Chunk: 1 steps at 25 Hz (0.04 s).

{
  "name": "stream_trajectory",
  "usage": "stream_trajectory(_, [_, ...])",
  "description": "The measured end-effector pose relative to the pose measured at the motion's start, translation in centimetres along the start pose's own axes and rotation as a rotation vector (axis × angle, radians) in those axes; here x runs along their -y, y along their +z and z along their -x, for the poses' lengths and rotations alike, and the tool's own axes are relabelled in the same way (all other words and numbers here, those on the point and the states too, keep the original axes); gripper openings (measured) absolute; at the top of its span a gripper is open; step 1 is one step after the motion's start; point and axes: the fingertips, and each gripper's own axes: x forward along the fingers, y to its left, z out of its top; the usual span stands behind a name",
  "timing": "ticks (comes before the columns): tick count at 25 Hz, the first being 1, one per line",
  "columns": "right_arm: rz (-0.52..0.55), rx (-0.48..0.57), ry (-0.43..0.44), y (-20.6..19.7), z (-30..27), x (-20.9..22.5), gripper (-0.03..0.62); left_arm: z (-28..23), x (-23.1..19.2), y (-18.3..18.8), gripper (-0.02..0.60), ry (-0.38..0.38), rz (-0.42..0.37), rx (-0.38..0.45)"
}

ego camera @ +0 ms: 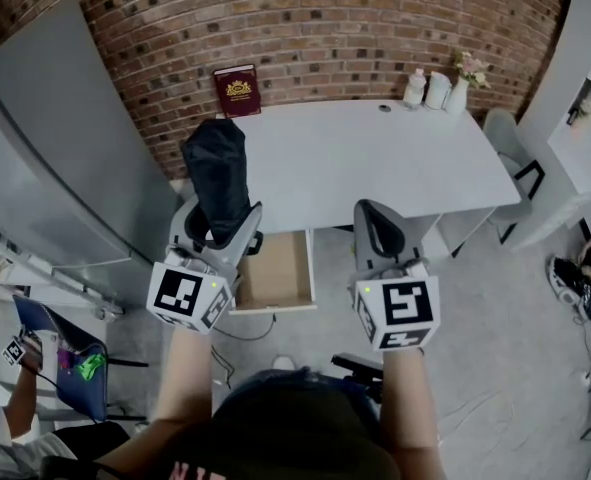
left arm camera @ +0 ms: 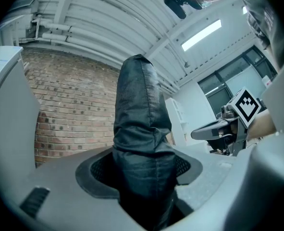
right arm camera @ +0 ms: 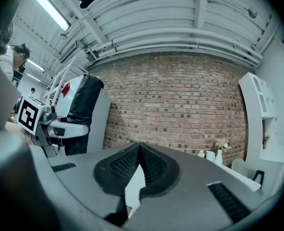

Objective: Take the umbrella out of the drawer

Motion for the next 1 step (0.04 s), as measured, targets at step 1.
stream_trajectory(1, [0.001,-0.001,-0.002,0.06,0.07,0.04,-0.009,0.06,-0.01,0.10,0.268,0.000,0.002,0.002])
